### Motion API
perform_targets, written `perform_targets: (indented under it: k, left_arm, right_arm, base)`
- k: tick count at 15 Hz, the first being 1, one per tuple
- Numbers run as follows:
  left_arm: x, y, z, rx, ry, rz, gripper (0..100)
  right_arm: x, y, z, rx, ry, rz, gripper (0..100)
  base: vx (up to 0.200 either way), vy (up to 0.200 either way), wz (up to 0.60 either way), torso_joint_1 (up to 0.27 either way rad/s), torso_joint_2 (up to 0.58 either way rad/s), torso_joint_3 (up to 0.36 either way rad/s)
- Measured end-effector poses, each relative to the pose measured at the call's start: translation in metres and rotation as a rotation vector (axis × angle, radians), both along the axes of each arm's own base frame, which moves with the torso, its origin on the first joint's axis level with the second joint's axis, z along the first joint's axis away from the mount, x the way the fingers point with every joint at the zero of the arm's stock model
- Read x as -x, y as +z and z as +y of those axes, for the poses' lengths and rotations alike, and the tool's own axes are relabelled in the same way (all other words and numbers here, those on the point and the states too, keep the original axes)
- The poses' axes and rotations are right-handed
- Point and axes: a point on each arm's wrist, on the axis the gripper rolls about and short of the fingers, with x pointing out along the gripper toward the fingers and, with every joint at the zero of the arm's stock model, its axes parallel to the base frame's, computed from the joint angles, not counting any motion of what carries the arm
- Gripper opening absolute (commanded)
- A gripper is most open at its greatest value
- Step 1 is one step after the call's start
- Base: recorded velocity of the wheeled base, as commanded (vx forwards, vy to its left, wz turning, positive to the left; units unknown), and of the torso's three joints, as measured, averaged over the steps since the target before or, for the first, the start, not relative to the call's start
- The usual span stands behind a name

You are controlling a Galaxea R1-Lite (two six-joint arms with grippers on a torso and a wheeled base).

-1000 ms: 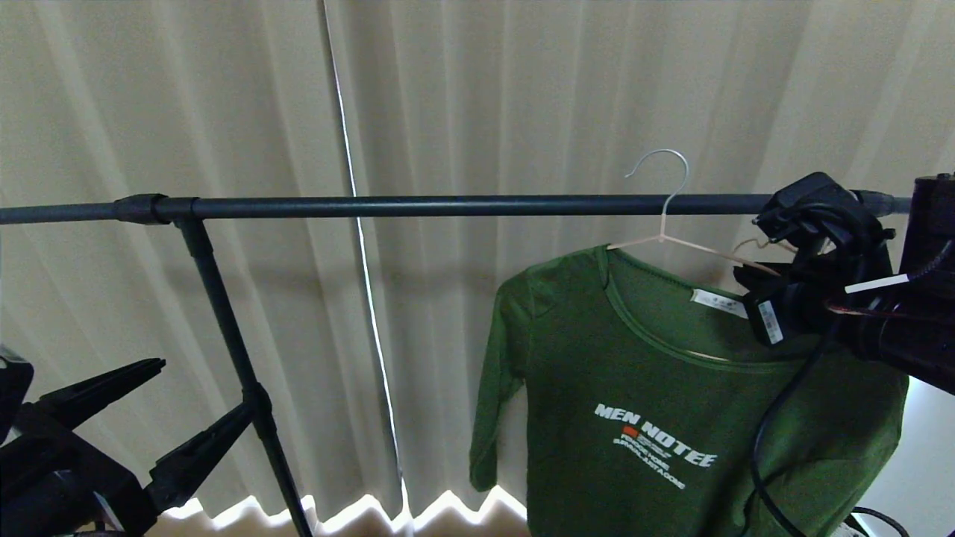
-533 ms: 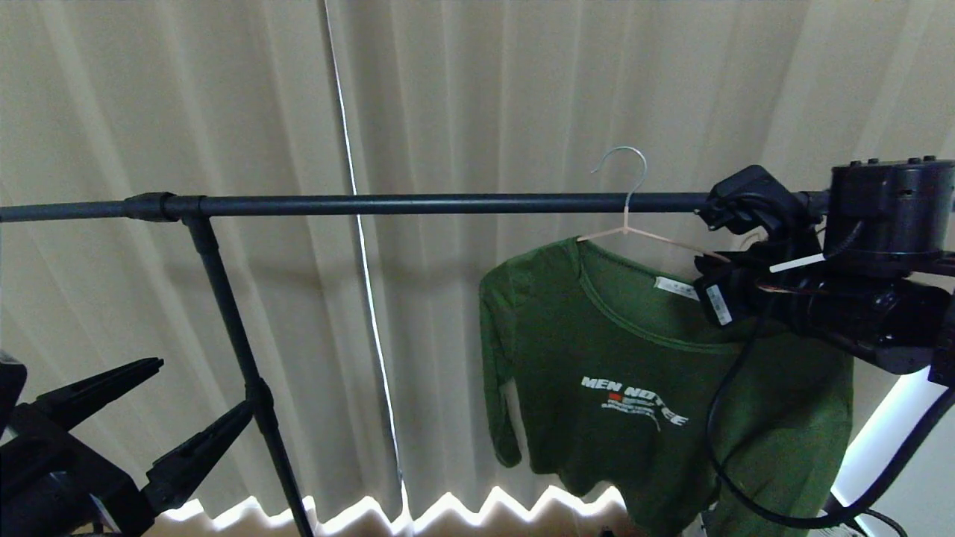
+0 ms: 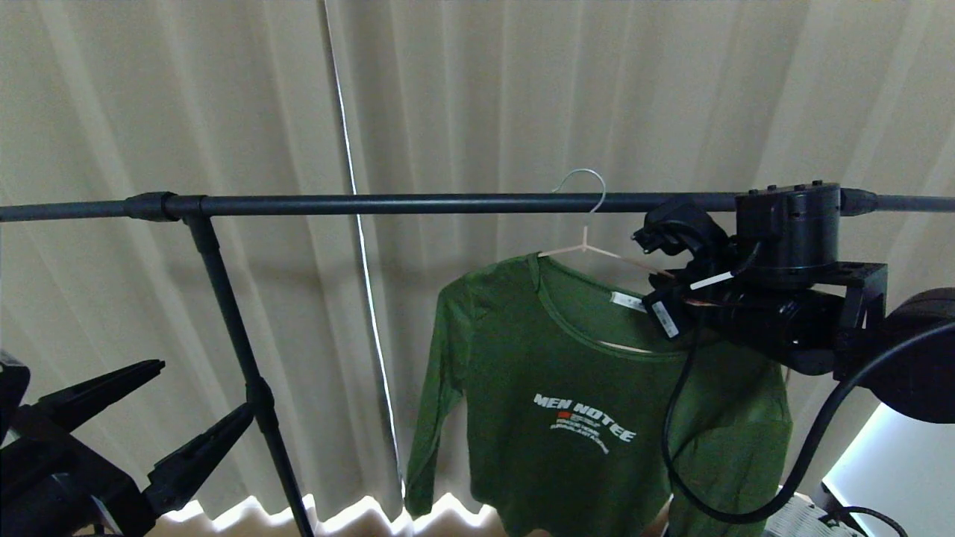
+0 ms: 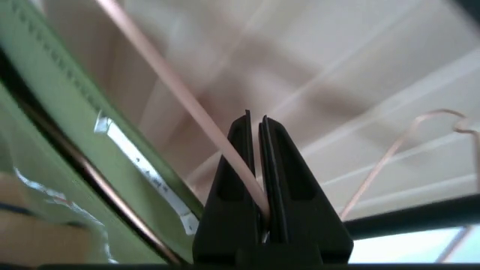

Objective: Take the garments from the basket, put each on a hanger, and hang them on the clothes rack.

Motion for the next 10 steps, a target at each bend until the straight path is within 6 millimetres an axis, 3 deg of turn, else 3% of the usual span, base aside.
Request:
perform_targets:
  k: [10]
  left_arm:
    - [0.0, 0.0, 0.0, -0.001, 0.0, 0.002, 100]
  right_arm:
    - [0.009, -0.006, 0.023, 0.016, 0.078, 0.021, 0]
  base:
    - [0.0, 0.0, 0.0, 0.0, 0.0, 0.0]
